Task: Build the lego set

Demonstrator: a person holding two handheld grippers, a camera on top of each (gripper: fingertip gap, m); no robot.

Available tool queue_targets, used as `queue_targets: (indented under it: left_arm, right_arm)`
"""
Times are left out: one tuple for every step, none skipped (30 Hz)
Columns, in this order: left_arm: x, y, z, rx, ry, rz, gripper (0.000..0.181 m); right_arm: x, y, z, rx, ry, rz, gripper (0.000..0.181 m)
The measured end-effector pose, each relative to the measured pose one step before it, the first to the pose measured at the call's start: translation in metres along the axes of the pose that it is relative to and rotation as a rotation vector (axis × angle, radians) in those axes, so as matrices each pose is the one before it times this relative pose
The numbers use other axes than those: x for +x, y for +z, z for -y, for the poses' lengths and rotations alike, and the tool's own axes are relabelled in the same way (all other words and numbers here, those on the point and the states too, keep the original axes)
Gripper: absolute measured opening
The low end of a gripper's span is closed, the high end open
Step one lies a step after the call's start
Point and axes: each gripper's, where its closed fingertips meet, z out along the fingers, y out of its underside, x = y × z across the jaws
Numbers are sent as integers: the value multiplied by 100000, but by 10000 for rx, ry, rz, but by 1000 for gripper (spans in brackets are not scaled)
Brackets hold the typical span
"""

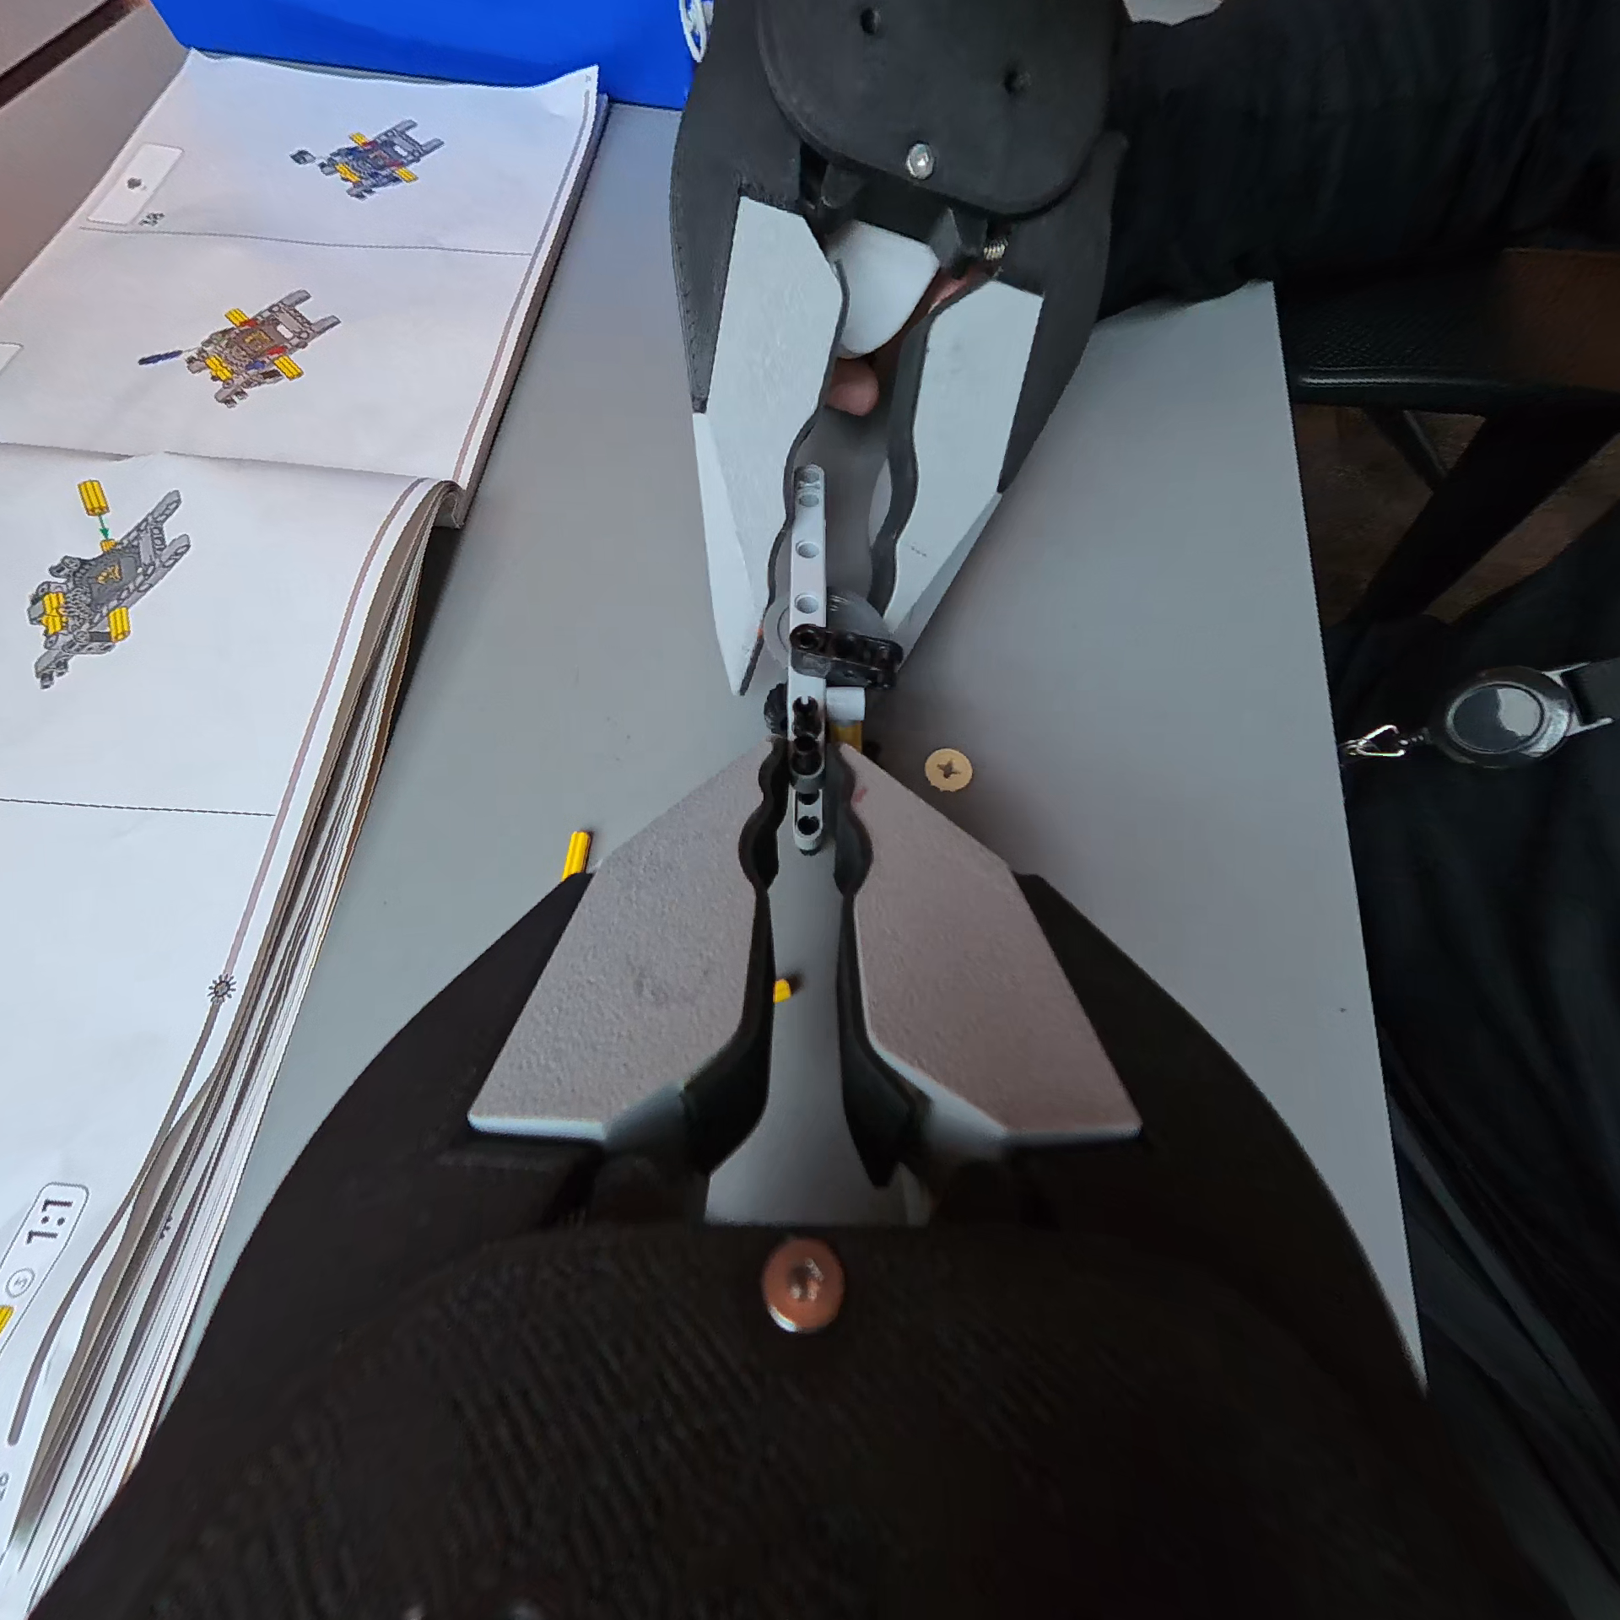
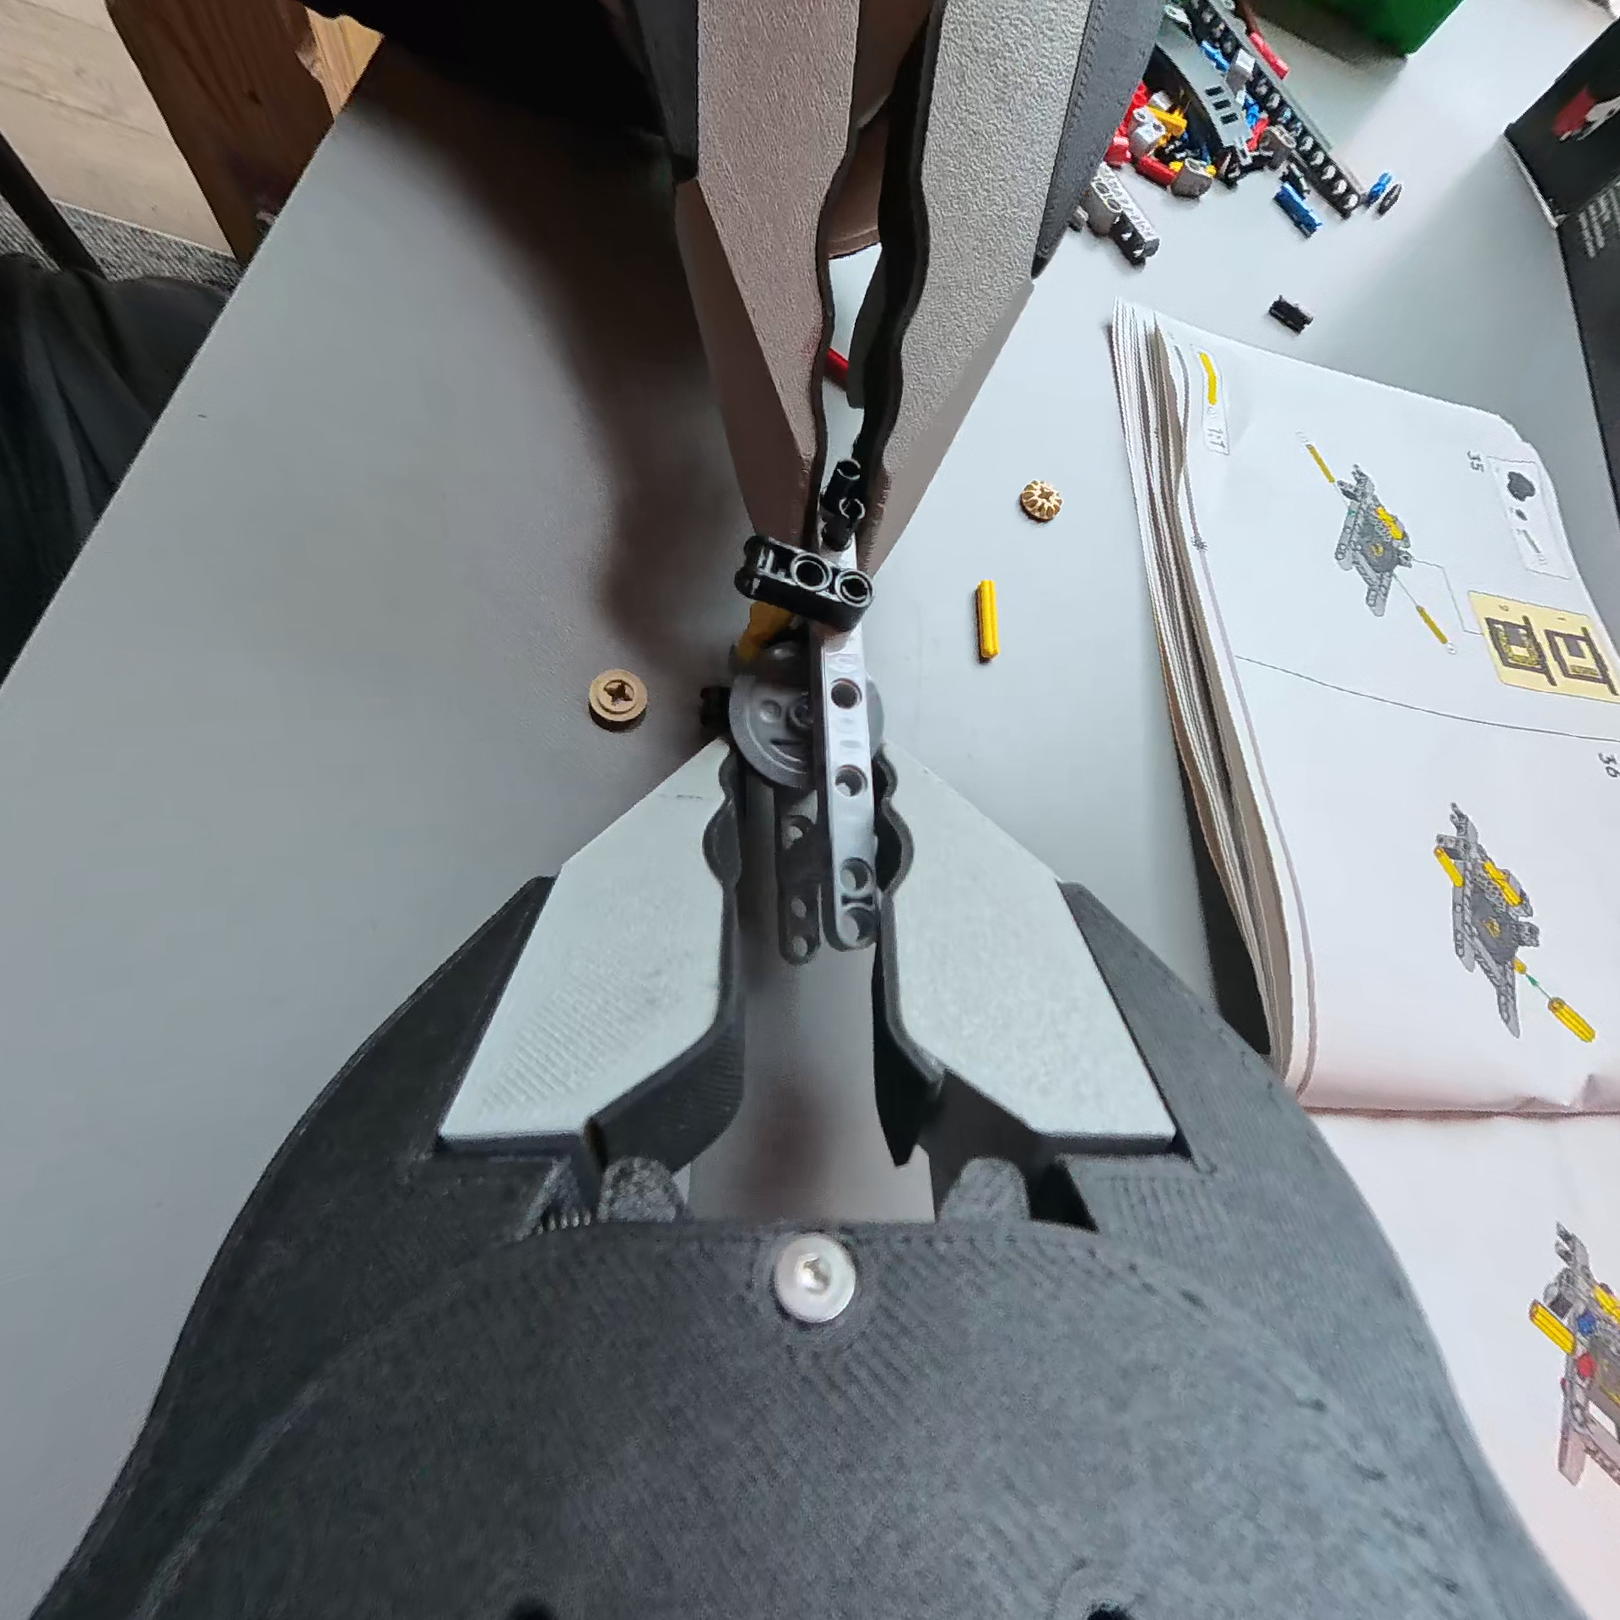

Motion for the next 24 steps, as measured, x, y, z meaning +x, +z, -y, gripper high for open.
queue_targets:
  left_arm:
    - [5,-14,-8,2,2,0,4]
    - [-10,-35,-17,7,-5,-1,4]
    - [-1,-13,-13,7,-10,-10,4]
    - [1,-27,-16,0,-11,-17,4]
    - [-10,-16,-3,-6,-4,-4,4]
    - [2,-8,-5,0,13,-6,4]
    - [8,11,3,8,3,-7,4]
    - [44,6,11,8,-4,-29,4]
    - [24,0,-5,8,-2,-21,4]
    - [0,-3,-6,7,-6,-8,4]
    - [-10,-23,1,3,-13,-11,4]
    - [37,-12,-20,-1,-17,-36,4]
    - [-15,-8,1,5,-21,-6,4]
    - [-4,-10,-1,5,-7,-4,4]
    - [0,-1,2,3,1,-7,4]
    - [-10,-2,0,1,0,1,4]
    - [-24,-9,-4,0,-15,4,4]
    - [-3,-4,-8,4,-26,-12,4]
    - [-7,-3,-2,10,-27,-16,4]
    - [-18,-3,-3,9,-27,-7,4]
    - [-17,-6,2,4,-20,2,4]
    - [-7,-5,-1,1,-11,-3,4]
    - [5,-2,-3,-2,2,-4,4]
    - [-11,-9,-8,-2,3,9,4]
  right_arm:
    - [6,11,-13,-16,-32,-28,24]
    - [9,-4,-24,-1,-18,-12,23]
    - [54,-34,-65,-14,2,-13,22]
    - [103,-42,-110,-32,14,-32,19]
    - [51,-56,-64,5,13,4,18]
    - [7,-51,-18,16,40,38,17]
    - [4,-24,-5,1,44,32,16]
    - [-12,0,-15,-12,11,16,16]
    - [-19,8,-1,-4,-12,0,16]
    - [19,-9,7,6,-11,-28,17]
    - [70,-13,29,15,6,-53,18]
    - [23,-26,34,27,19,-11,24]
    - [-43,-59,62,30,33,33,27]
    - [-48,-54,63,32,12,30,28]
    - [-4,-67,67,37,-20,-11,29]
    - [12,-55,107,47,-36,-34,31]
    - [31,-43,196,83,-21,-44,35]
    - [43,-38,238,99,15,-36,40]
    - [2,2,233,85,48,-1,42]
    - [-42,28,193,67,59,36,44]
    - [-104,51,106,32,29,55,42]
    - [-55,54,14,-11,-32,0,39]
    - [15,33,-36,-24,-82,-59,37]
    - [54,-6,5,4,-65,-75,35]
